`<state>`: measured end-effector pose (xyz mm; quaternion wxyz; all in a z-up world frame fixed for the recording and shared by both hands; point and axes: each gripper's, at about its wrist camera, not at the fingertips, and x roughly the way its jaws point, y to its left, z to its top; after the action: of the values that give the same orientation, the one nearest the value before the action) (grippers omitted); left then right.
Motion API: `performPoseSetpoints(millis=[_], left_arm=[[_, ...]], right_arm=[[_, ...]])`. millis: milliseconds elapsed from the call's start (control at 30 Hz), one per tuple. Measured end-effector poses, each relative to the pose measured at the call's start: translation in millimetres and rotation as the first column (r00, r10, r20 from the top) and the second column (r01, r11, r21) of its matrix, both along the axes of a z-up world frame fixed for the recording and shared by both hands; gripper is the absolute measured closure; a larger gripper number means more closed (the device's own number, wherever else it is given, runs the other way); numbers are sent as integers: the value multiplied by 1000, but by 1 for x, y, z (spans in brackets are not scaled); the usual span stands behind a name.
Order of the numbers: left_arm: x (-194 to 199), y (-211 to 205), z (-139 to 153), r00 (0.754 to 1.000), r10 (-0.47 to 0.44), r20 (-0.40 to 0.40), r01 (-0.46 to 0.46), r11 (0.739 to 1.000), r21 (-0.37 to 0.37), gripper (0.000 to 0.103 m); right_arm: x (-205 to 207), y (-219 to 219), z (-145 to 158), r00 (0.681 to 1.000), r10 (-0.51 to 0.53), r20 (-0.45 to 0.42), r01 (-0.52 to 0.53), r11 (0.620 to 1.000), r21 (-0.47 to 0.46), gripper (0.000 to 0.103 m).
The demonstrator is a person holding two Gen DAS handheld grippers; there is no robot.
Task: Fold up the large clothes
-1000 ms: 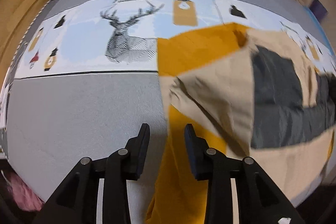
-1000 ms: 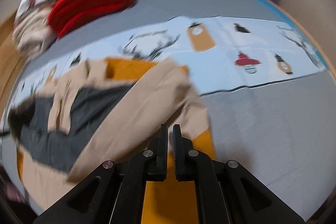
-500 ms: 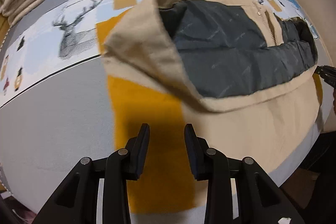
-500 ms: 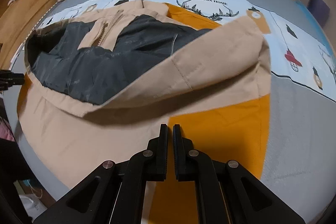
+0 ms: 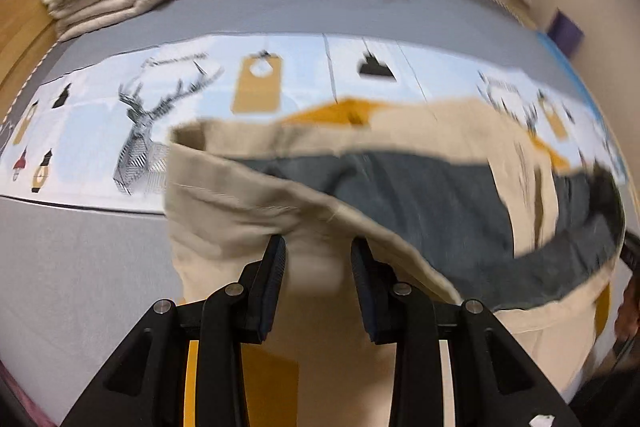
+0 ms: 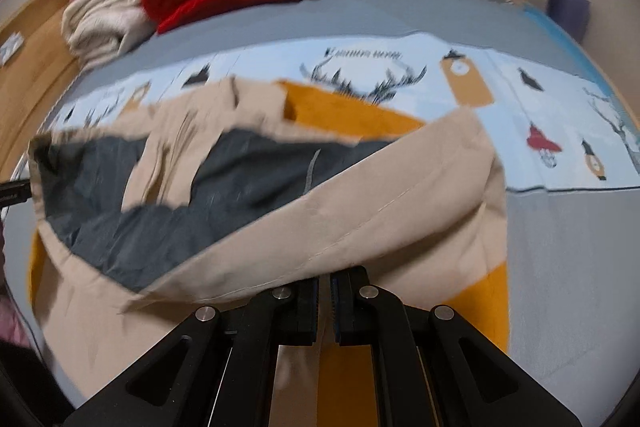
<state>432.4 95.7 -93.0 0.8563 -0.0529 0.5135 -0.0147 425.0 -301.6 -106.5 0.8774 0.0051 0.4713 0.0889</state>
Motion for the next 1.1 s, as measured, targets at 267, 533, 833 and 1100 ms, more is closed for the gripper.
performPoseSetpoints(millis=[267, 533, 833, 1100], left_arm=[[16, 40, 17, 988, 126, 87, -125, 992, -26, 72], [5, 89, 21, 969, 243, 50, -239, 968, -73, 63], [-5, 128, -9, 953, 276, -123, -295, 936, -191, 41], [4, 106, -41, 965, 193, -180, -223, 962, -160, 40]], right_arm=[[28, -37, 18, 969, -221, 110, 217, 975, 52, 97], [34, -72, 12, 924, -367, 104, 373, 927, -40, 91], [19, -103, 18, 919, -387, 75, 387, 922, 16, 52], [31, -105, -20, 942, -316, -116, 320, 947, 18, 49]])
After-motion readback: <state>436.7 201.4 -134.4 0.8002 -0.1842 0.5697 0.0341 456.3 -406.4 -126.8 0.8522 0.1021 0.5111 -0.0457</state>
